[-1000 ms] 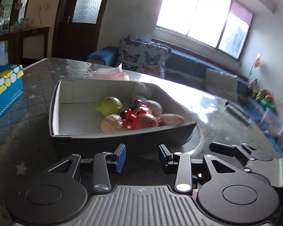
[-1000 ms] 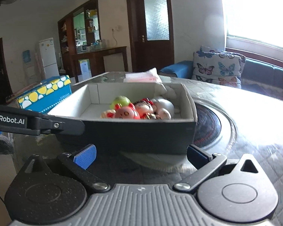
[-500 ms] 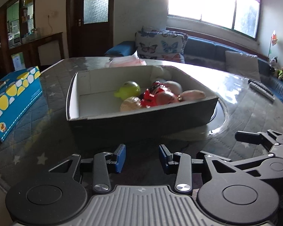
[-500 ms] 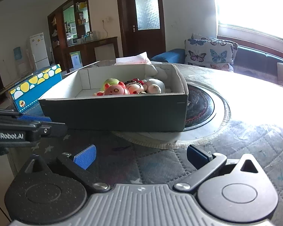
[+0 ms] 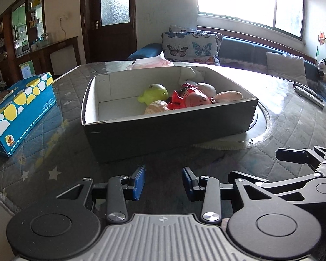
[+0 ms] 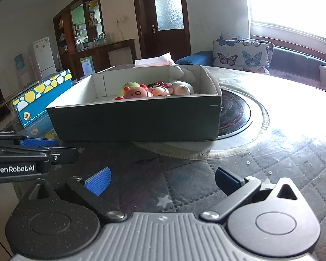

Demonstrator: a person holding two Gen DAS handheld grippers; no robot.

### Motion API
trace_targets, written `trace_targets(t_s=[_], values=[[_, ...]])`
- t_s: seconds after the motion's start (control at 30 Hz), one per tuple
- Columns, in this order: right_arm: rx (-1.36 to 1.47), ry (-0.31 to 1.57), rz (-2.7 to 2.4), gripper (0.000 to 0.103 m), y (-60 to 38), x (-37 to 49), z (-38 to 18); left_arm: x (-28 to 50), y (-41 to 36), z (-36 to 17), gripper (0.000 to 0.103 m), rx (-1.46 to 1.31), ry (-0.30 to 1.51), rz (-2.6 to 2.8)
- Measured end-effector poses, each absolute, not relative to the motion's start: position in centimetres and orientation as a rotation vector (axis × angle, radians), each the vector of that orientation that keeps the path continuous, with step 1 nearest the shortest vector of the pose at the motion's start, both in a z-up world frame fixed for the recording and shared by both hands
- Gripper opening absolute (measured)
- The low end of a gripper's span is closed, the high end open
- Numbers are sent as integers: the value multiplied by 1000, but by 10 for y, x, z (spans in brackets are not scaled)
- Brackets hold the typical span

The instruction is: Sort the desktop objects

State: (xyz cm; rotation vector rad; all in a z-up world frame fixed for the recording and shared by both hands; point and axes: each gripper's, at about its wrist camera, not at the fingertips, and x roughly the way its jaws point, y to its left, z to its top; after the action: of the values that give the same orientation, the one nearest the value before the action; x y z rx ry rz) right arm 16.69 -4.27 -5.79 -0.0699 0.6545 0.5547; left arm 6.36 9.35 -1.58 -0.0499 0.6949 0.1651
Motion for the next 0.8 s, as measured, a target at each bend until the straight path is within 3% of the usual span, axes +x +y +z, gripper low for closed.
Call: trace_targets(t_s=[0.8], values=[[-67,662,571,103,-35,157,-58,52,96,-14,40,-34,668,218]])
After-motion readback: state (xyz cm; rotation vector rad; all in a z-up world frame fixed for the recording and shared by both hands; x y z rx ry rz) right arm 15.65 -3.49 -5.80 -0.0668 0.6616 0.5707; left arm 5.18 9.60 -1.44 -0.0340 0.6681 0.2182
